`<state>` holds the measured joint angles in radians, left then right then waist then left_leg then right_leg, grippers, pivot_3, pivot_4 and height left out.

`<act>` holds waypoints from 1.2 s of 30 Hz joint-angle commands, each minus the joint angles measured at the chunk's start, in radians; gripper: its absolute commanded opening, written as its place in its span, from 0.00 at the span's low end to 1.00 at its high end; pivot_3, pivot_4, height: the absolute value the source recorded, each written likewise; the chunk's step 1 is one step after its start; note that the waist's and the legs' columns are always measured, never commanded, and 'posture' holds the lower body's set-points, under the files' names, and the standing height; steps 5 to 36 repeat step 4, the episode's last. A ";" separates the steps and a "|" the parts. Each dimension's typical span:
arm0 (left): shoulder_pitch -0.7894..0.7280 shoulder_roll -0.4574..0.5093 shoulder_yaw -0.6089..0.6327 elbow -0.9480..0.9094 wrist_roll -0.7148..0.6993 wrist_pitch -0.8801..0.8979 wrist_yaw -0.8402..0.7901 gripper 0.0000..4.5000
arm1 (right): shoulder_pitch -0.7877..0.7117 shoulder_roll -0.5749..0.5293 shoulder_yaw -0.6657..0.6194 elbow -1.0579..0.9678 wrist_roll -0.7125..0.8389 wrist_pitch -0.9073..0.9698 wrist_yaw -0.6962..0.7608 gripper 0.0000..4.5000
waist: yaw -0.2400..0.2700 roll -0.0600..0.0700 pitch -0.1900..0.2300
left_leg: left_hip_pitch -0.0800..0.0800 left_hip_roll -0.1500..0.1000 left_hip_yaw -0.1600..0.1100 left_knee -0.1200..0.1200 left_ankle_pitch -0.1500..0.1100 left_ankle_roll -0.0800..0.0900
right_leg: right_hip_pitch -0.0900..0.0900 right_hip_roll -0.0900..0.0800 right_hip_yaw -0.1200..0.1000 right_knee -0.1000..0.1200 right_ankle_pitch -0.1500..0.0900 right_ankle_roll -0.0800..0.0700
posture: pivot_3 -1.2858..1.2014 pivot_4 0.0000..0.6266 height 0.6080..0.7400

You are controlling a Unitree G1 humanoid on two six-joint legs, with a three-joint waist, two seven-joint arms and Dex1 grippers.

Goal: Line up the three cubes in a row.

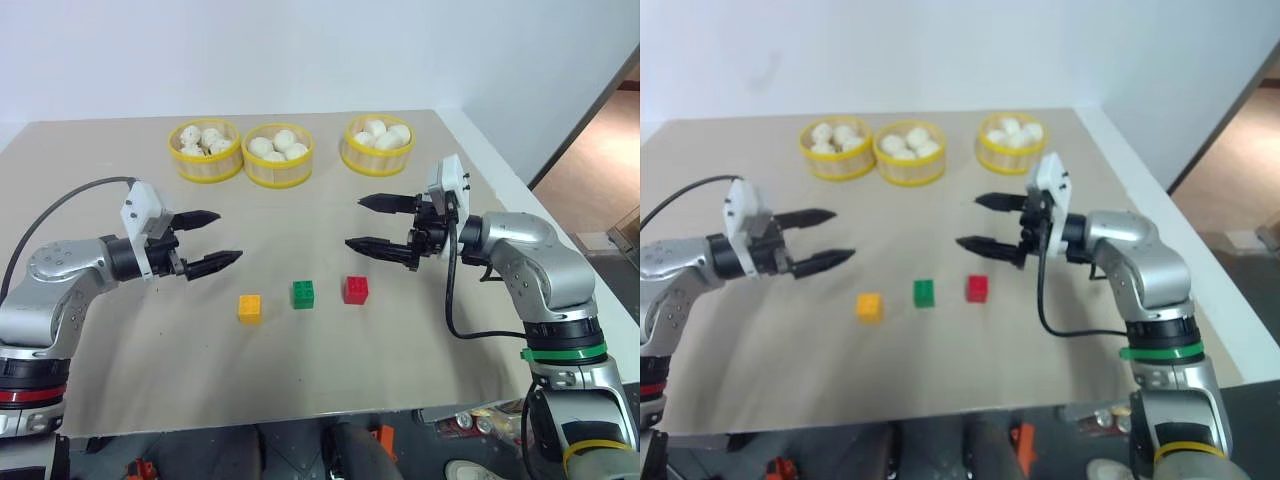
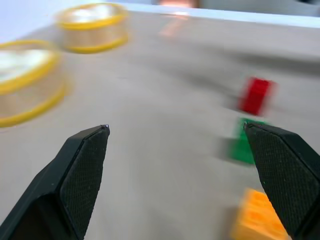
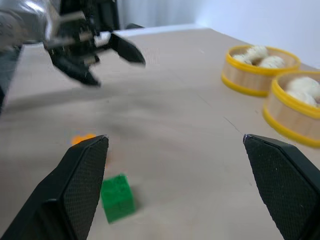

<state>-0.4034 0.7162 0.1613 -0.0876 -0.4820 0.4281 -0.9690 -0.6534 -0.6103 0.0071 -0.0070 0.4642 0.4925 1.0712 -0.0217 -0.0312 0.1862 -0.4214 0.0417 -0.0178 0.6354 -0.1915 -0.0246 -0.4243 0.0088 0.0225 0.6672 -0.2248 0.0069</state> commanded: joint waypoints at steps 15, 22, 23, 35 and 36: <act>0.053 -0.116 0.013 0.112 0.165 -0.182 0.237 0.99 | 0.052 0.056 -0.056 0.174 -0.095 -0.202 -0.125 1.00 | -0.001 0.000 0.000 | 0.000 0.001 0.002 0.000 0.000 0.000 | -0.001 0.001 0.002 0.000 0.001 -0.001 | 0.52 0.24 1.00; 0.053 -0.116 0.013 0.112 0.165 -0.182 0.237 0.99 | 0.052 0.056 -0.056 0.174 -0.095 -0.202 -0.125 1.00 | -0.001 0.000 0.000 | 0.000 0.001 0.002 0.000 0.000 0.000 | -0.001 0.001 0.002 0.000 0.001 -0.001 | 0.52 0.24 1.00; 0.053 -0.116 0.013 0.112 0.165 -0.182 0.237 0.99 | 0.052 0.056 -0.056 0.174 -0.095 -0.202 -0.125 1.00 | -0.001 0.000 0.000 | 0.000 0.001 0.002 0.000 0.000 0.000 | -0.001 0.001 0.002 0.000 0.001 -0.001 | 0.52 0.24 1.00; 0.053 -0.116 0.013 0.112 0.165 -0.182 0.237 0.99 | 0.052 0.056 -0.056 0.174 -0.095 -0.202 -0.125 1.00 | -0.001 0.000 0.000 | 0.000 0.001 0.002 0.000 0.000 0.000 | -0.001 0.001 0.002 0.000 0.001 -0.001 | 0.52 0.24 1.00; 0.053 -0.116 0.013 0.112 0.165 -0.182 0.237 0.99 | 0.052 0.056 -0.056 0.174 -0.095 -0.202 -0.125 1.00 | -0.001 0.000 0.000 | 0.000 0.001 0.002 0.000 0.000 0.000 | -0.001 0.001 0.002 0.000 0.001 -0.001 | 0.52 0.24 1.00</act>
